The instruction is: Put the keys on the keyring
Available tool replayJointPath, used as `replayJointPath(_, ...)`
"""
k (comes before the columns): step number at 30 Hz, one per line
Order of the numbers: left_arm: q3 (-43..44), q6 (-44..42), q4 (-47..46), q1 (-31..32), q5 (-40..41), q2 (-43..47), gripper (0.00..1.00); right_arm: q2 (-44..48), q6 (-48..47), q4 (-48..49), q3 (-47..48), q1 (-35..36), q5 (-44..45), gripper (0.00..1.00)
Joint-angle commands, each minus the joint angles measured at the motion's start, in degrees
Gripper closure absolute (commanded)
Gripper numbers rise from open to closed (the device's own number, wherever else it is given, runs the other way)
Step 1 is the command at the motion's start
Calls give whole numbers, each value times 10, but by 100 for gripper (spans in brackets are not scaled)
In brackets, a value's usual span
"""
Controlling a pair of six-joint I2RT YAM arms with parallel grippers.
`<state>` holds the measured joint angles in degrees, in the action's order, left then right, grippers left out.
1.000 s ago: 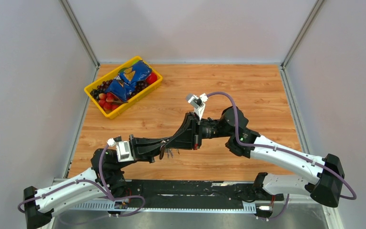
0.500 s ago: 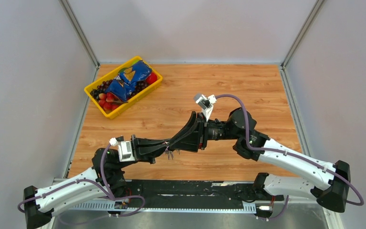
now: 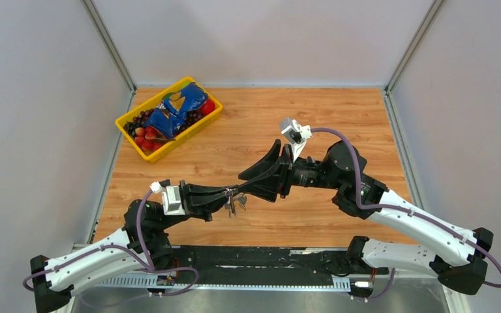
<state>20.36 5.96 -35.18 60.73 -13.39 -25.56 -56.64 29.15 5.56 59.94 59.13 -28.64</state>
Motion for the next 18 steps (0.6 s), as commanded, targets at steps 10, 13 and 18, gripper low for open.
replayJointPath(10,62,54,79,0,100,0,100,-37,-122,-106,82,5,67,53)
replayJointPath(13,72,61,94,0,107,-7,100,-45,-125,-108,86,9,70,52)
replayJointPath(18,85,71,114,0,117,-18,100,-63,-127,-107,95,21,66,52)
